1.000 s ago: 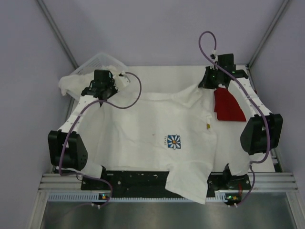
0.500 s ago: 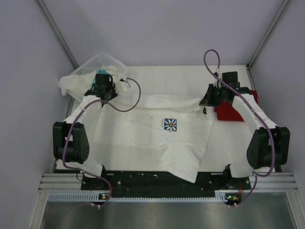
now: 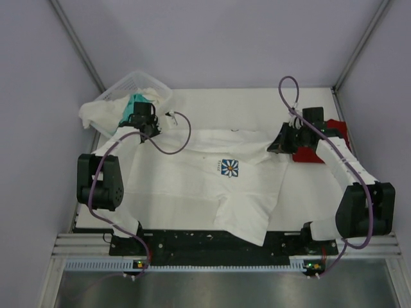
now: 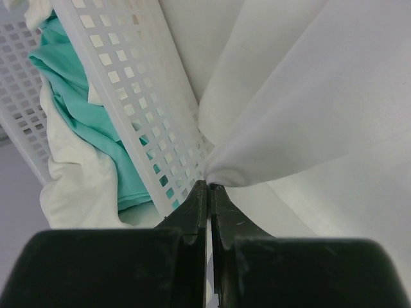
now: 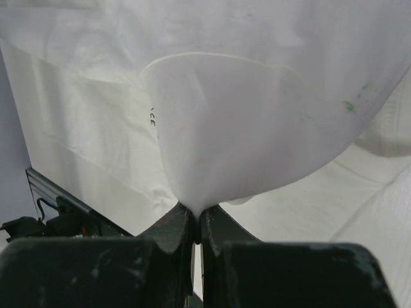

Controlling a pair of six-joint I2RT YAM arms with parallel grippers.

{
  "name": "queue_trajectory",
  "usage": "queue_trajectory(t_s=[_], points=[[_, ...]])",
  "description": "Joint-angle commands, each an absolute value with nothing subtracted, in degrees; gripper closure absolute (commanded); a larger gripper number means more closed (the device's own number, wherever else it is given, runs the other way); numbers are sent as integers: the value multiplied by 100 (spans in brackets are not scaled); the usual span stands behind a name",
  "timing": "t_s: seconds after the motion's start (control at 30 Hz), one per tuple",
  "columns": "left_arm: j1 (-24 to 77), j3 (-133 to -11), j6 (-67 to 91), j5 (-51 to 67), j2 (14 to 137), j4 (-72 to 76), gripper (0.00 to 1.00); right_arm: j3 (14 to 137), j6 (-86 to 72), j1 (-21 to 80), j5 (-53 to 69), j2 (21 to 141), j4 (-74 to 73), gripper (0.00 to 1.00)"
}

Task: Fold and stack the t-shirts
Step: Flatten out the tshirt

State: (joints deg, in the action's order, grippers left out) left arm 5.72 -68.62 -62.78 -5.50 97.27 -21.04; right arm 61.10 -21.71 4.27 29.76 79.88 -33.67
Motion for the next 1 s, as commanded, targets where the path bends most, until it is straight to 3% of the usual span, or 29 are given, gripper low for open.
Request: queue_trajectory(t_s=[0.0,0.13,0.27,0.4,0.63,0.97], points=[[545,-6926,-6354,-668,9686,-1916,100,5819,-2215,360,3033,7761,-3199,100],[545,-7153,-6048,-878,9721,-1706,100,5826,-2206,360,2979,8023,-3094,100],[545,-7909,-5564,-801,9730,-1924,100,6678,-2293,229,2980,8454,-3102,100],[545,-7797,-5519,-677,9362,-2267,100,6873,-2347,62,2971,8385,-3190,100],[536,-7979,-5432,-835,8175,-2504,100,7100,-2355,62,2988,6920,-3550,100],[536,-9307,-5712,-1081,6602,-3287,100,9402,-2312,62,2944,5520,-4525,100]])
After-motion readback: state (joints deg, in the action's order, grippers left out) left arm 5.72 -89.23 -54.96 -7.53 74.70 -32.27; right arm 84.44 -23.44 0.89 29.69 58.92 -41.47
